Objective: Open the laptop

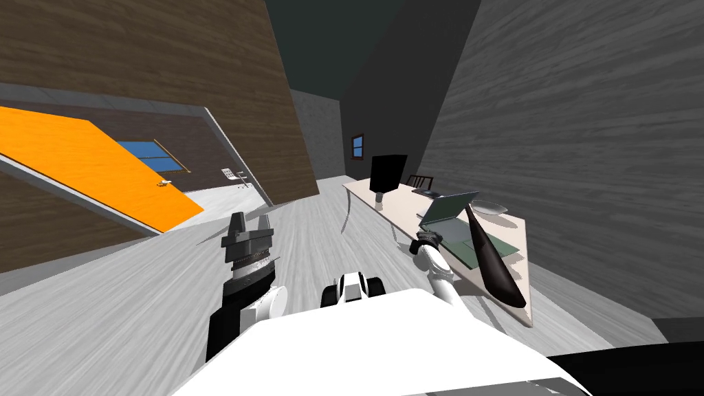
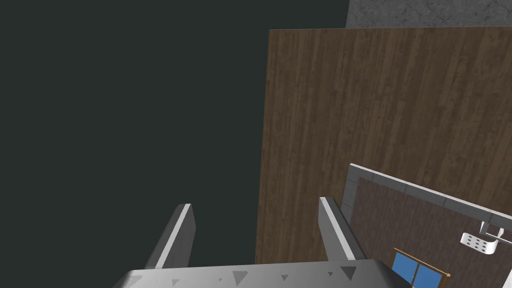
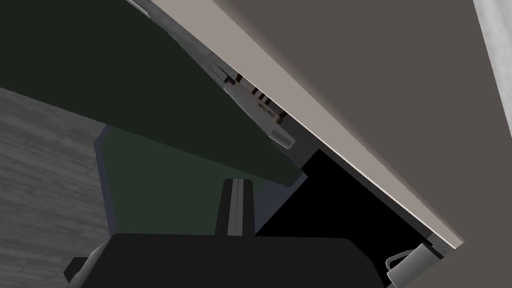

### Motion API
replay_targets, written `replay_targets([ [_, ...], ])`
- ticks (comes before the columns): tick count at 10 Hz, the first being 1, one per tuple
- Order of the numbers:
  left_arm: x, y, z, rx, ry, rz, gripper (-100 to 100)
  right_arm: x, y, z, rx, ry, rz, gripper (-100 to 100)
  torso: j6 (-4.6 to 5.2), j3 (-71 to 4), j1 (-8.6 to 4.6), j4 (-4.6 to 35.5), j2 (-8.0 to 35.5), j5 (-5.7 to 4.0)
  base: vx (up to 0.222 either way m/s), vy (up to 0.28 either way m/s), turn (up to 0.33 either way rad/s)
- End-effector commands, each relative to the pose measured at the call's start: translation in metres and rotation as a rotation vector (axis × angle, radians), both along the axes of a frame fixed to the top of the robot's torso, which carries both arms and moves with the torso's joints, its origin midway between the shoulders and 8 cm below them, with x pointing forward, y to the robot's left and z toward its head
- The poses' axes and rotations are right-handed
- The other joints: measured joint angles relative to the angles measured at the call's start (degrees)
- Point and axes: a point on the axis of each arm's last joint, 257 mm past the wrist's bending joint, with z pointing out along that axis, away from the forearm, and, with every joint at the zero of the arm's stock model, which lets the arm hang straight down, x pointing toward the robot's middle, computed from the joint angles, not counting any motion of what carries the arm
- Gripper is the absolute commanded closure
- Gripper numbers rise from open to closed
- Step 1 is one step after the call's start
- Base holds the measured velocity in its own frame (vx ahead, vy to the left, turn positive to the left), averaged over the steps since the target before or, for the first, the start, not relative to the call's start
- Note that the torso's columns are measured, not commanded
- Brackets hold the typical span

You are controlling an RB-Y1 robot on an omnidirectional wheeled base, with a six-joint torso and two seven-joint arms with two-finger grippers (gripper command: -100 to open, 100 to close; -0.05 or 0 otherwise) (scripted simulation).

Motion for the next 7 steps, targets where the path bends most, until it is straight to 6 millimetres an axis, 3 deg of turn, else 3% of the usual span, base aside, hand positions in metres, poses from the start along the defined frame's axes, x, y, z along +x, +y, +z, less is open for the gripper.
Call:
replay_targets([
  [1,0.000,0.000,0.000,0.000,0.000,0.000,0,-0.004,-0.011,0.015,-0.131,0.103,-0.025,100,-0.14,0.0,0.08,0.0,0.0,-0.03,-0.006,0.021,-0.003],
  [3,0.000,0.000,0.000,0.000,0.000,0.000,0,-0.004,-0.011,0.019,-0.185,0.149,-0.015,100,-0.23,-0.1,-0.04,0.0,-0.1,-0.11,0.001,-0.002,0.014],
  [4,0.000,0.000,0.000,0.000,0.000,0.000,0,0.007,-0.013,0.036,-0.267,0.187,-0.022,100,-0.22,-0.1,-0.03,-0.1,-0.1,-0.11,-0.009,0.038,-0.196],
  [7,0.000,0.000,0.000,0.000,0.000,0.000,0,0.001,-0.017,0.050,-0.389,0.287,-0.038,100,-0.25,0.0,0.07,0.0,-0.1,-0.08,-0.009,0.032,-0.028],
])
